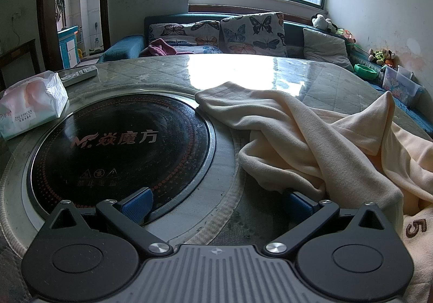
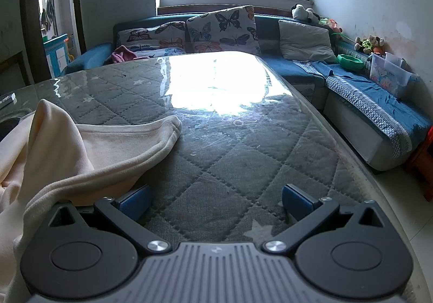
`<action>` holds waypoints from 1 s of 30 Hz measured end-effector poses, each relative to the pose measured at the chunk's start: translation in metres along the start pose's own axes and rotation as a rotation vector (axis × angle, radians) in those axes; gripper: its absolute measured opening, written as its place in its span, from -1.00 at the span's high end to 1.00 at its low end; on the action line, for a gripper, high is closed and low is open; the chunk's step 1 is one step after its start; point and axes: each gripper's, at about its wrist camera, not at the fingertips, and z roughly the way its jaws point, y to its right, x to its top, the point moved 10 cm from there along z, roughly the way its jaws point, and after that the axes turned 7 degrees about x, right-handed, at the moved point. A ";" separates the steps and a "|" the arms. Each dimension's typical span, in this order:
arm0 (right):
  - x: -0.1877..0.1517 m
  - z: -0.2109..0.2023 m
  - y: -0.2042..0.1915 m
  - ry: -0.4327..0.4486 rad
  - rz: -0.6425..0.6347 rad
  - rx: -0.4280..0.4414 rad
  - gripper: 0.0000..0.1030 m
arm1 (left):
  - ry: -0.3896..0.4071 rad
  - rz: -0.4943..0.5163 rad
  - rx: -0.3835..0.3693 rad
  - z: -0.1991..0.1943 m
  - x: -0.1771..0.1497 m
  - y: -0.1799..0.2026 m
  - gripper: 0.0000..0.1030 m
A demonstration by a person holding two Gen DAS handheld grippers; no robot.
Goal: Fold clothes
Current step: 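Move both grippers toward the crumpled cream sweatshirt on the table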
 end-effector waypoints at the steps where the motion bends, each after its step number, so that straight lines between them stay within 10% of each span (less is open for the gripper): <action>1: 0.000 0.000 -0.001 0.001 -0.001 -0.001 -1.00 | -0.001 0.001 0.001 0.000 0.000 0.000 -1.00; 30: -0.020 -0.108 -0.105 0.075 -0.079 0.118 -1.00 | 0.003 -0.010 0.006 -0.038 -0.006 -0.002 -1.00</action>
